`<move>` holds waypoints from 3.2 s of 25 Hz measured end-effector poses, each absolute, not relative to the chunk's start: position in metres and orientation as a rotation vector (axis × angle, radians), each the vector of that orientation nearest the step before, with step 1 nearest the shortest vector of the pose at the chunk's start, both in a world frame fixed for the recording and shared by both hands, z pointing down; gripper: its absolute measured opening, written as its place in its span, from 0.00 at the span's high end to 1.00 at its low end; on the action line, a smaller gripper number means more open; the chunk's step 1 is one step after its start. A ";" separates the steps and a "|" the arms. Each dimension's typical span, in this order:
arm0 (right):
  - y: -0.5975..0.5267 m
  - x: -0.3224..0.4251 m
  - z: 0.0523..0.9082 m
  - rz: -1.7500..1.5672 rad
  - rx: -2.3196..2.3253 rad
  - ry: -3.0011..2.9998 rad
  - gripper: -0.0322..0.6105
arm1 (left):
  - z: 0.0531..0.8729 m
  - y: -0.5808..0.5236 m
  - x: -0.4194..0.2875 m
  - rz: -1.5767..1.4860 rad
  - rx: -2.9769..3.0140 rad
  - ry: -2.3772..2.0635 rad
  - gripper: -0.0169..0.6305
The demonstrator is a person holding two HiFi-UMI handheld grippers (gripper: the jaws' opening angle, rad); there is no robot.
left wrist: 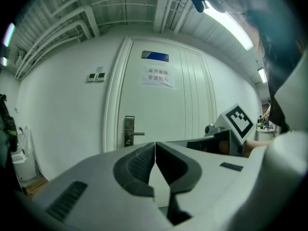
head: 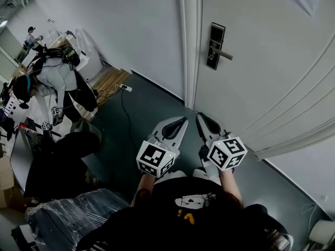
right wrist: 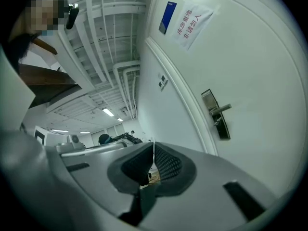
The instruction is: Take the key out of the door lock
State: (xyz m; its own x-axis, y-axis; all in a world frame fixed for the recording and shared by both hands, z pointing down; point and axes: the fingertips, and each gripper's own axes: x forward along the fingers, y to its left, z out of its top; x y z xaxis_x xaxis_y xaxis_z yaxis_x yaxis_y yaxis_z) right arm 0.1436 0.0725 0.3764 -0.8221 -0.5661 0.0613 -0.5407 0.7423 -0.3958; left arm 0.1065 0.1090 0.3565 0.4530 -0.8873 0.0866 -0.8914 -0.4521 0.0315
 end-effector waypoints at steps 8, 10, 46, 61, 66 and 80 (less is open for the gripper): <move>0.097 0.106 0.382 -0.614 -0.893 2.891 0.94 | 0.364 0.134 0.067 0.094 2.599 -1.634 0.96; 0.101 0.100 0.383 -0.609 -0.888 2.900 0.94 | 0.365 0.138 0.060 0.079 2.595 -1.641 0.96; -0.080 0.011 0.410 -0.687 -0.962 2.914 0.94 | 0.386 -0.038 -0.027 0.054 2.587 -1.568 0.96; -0.171 -0.011 0.428 -0.797 -0.987 2.853 0.94 | 0.398 -0.124 -0.044 0.162 2.588 -1.514 0.96; -0.178 -0.008 0.435 -0.825 -1.001 2.834 0.94 | 0.405 -0.134 -0.034 0.203 2.614 -1.460 0.96; -0.202 0.046 0.438 -0.843 -1.235 2.680 0.94 | 0.402 -0.170 -0.001 0.228 2.732 -1.267 0.96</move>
